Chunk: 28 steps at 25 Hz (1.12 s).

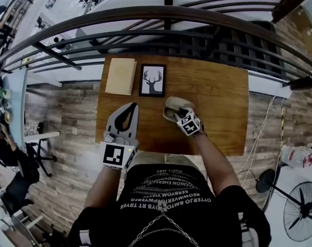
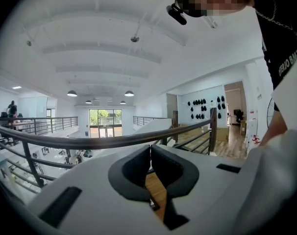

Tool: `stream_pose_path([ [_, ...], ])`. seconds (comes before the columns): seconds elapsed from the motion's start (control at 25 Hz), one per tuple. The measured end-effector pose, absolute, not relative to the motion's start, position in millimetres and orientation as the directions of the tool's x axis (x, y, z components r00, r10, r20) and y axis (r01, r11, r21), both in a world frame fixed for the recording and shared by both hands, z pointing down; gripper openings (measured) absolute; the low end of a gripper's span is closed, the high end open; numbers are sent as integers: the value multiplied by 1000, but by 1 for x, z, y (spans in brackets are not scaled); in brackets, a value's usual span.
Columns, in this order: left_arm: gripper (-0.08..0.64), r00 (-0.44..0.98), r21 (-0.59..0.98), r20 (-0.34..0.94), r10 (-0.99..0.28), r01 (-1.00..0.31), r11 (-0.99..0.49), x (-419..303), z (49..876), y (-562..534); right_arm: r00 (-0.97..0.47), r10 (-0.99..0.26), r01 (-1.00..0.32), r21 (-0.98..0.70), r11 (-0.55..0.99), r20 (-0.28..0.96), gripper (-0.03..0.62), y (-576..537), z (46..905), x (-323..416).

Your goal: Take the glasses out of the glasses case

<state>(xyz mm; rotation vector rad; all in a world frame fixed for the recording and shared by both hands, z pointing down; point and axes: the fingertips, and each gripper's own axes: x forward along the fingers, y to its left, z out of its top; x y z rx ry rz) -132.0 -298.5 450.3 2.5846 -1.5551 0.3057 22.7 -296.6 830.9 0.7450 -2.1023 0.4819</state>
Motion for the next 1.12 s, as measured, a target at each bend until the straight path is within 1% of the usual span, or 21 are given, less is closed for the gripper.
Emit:
stream_pose_path([
  [0.2, 29, 439, -18, 253, -862, -889, -458, -136, 453, -298, -457, -339, -667, -65, 742, 822, 91, -298, 835, 24],
  [0.32, 29, 448, -12, 244, -860, -885, -465, -135, 456, -298, -461, -334, -658, -63, 751, 822, 80, -300, 836, 22],
  [0.52, 29, 453, -8, 239, -859, -884, -468, -131, 455, -299, -455, -301, -608, -46, 792, 838, 55, -294, 836, 22],
  [0.6, 29, 458, -8, 238, -857, -881, -473, -131, 455, -299, -459, -288, -592, -48, 804, 840, 29, -291, 836, 21],
  [0.76, 29, 458, -12, 247, -854, -880, -475, -131, 454, -300, -467, -276, -596, -68, 800, 840, 28, -287, 832, 22],
  [0.88, 29, 462, -7, 234, -855, -879, -477, -130, 452, -298, -492, -290, -618, -95, 780, 821, 26, -287, 822, 24],
  [1.12, 29, 456, -3, 231, -860, -883, -469, -128, 449, -298, -541, -367, -679, -135, 722, 757, 26, -293, 801, 31],
])
